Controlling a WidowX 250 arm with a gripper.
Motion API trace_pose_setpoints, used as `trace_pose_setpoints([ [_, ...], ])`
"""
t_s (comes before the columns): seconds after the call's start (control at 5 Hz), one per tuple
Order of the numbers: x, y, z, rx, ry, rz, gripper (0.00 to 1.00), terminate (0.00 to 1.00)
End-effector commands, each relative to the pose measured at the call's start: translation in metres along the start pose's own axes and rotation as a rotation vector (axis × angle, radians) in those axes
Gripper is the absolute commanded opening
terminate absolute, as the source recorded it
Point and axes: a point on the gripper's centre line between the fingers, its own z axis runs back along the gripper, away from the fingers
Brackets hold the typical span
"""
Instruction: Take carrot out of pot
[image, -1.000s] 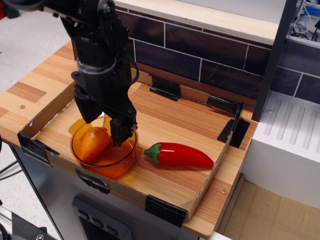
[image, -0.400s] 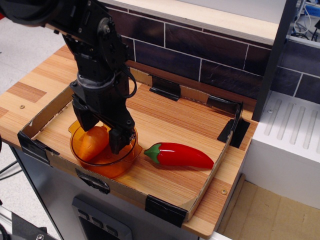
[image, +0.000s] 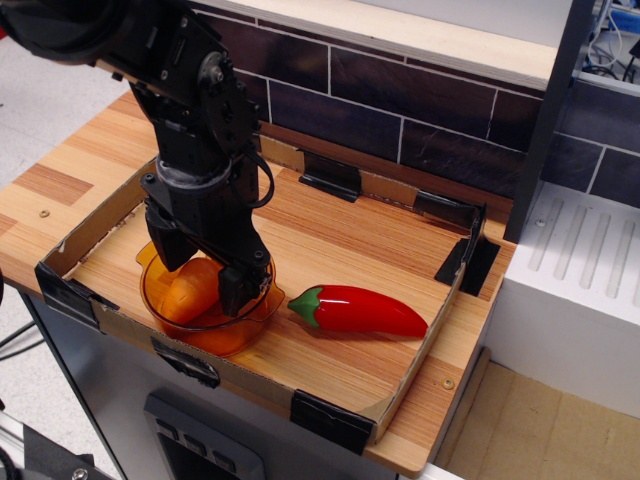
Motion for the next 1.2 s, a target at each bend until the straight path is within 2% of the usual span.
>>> trace_pose_setpoints([
  [0.0,-0.001,0.006,-0.005,0.025,0.005,0.003,1.0,0.0],
  [0.4,-0.003,0.007,-0.009,0.028,0.017,-0.001,1.0,0.0],
  [0.6,-0.004,0.007,-0.008,0.021,0.014,-0.002,0.0,0.0],
  [0.8,-0.004,0.008,-0.002,0.016,0.006,-0.001,0.0,0.0],
  [1.0,-0.003,0.011,0.009,0.025,-0.047,0.014,0.0,0.0],
])
